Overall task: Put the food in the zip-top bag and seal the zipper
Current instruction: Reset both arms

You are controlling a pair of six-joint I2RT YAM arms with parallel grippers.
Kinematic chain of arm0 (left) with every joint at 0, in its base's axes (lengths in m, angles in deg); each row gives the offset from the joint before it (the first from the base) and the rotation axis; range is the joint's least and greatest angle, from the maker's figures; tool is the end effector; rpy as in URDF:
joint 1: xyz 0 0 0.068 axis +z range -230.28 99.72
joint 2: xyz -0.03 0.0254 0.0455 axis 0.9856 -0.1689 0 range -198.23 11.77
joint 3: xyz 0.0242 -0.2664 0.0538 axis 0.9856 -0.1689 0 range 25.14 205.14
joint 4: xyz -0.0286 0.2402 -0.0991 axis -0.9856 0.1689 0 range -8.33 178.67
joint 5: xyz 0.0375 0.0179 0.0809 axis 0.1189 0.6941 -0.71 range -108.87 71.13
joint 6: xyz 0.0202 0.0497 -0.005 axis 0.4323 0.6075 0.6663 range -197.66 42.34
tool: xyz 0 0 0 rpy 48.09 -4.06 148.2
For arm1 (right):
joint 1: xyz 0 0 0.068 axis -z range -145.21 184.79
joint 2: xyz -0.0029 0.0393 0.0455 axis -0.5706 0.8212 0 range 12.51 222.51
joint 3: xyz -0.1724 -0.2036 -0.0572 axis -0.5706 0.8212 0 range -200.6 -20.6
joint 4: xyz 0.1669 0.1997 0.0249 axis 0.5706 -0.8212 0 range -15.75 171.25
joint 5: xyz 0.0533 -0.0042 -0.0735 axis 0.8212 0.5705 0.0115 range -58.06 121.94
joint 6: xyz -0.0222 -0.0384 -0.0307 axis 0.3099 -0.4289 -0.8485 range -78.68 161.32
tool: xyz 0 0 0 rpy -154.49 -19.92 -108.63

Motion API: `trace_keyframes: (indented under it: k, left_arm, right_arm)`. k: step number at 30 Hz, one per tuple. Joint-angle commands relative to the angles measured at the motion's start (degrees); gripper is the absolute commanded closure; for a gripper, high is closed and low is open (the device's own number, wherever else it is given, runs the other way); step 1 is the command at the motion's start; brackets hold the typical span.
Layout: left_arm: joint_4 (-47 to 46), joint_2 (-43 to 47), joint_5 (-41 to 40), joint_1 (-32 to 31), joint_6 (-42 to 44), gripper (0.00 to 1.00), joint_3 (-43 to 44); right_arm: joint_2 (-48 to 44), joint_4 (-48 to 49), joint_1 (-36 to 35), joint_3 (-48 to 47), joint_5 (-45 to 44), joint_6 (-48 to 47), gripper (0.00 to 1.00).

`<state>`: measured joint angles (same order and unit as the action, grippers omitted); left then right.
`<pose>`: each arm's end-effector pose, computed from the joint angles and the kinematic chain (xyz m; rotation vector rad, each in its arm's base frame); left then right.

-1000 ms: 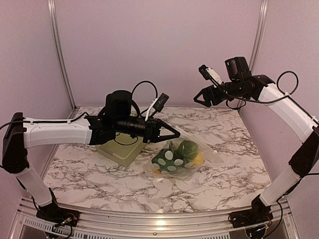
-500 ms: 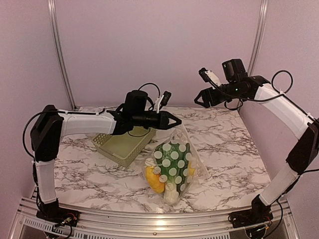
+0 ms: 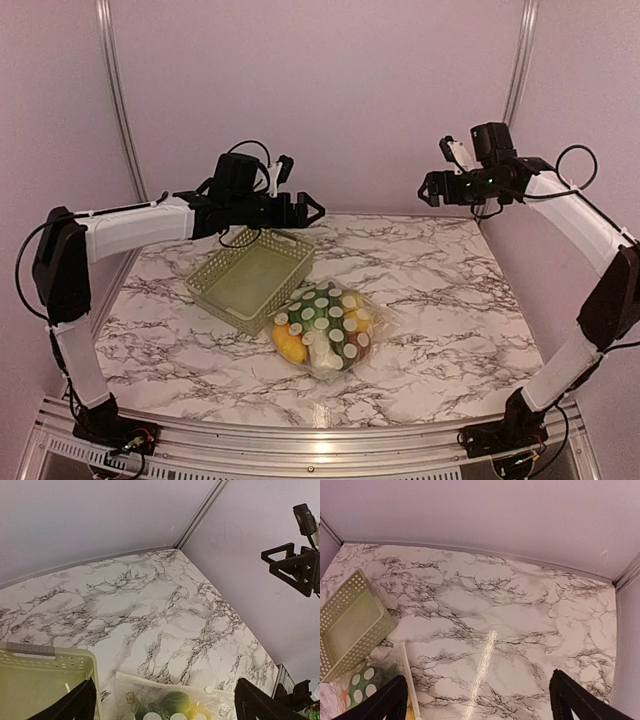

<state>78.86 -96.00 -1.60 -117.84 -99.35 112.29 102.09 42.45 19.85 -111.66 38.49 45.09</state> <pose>0.3531 -0.2851 0.3020 0.4902 1.9292 -0.9745 0.3357 0.0938 0.3775 -0.2804 2.2169 0.3059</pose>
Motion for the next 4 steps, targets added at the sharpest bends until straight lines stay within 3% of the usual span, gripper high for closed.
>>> trace_keyframes:
  k: [1, 4]
  left_arm:
    - [12.2, 12.01, -13.75, -0.4, 9.15, 0.01, 1.43]
    - [18.54, 18.41, -24.75, -0.41, 12.6, 0.01, 1.17]
  right_arm:
    - [-3.58, 3.95, -0.09, -1.62, -13.13, 6.34, 0.02]
    - [-5.02, 4.35, -0.18, -3.77, -15.5, 5.99, 0.01]
